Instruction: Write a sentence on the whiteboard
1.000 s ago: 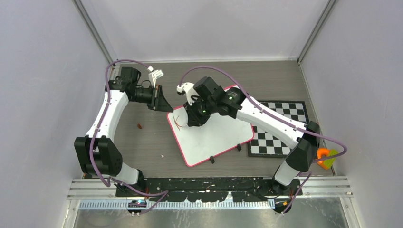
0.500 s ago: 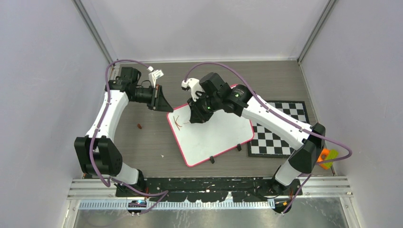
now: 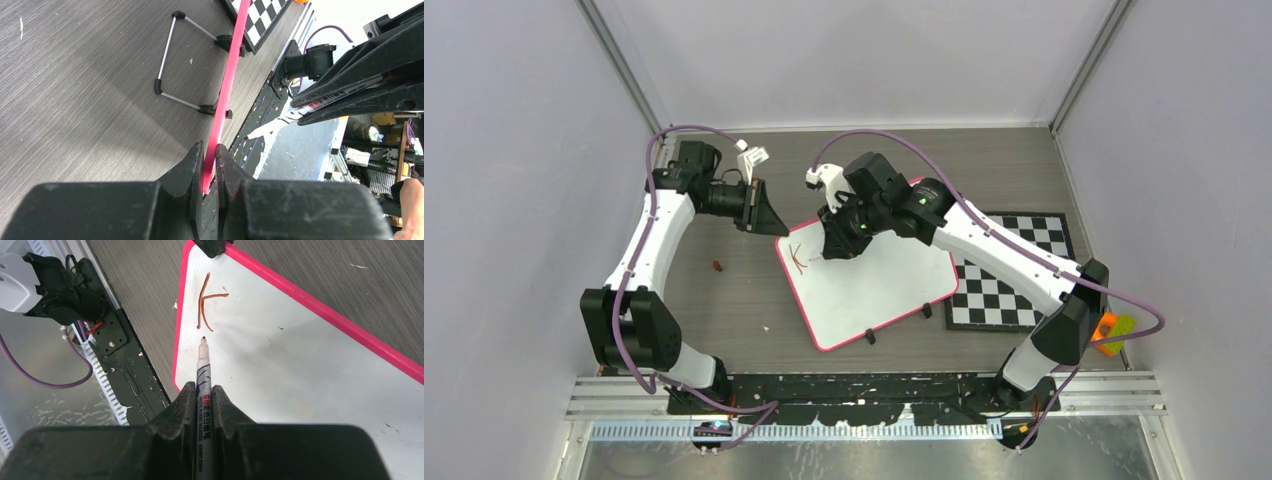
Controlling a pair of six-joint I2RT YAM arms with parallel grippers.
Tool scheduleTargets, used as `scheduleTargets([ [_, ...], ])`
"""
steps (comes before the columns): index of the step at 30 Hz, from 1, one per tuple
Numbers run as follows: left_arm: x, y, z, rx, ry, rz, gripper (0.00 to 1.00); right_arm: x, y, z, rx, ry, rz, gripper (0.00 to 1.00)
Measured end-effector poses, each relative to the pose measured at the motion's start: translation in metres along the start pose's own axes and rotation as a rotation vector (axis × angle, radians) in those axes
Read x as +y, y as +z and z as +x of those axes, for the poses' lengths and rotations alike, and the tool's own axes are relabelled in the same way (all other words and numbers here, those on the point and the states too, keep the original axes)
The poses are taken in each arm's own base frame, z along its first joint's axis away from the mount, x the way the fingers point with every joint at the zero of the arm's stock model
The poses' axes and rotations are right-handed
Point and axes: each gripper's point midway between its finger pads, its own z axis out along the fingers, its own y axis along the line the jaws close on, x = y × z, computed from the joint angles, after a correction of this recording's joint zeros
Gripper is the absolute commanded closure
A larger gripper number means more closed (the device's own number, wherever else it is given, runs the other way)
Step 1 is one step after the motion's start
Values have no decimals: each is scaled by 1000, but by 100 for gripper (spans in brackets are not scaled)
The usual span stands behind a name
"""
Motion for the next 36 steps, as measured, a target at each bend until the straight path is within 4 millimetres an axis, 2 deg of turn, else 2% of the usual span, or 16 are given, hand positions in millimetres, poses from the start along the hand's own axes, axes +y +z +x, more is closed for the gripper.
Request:
scheduleTargets([
  [36, -2, 1, 0, 4, 27, 4, 100, 7, -3, -1, 3, -21, -42, 100],
])
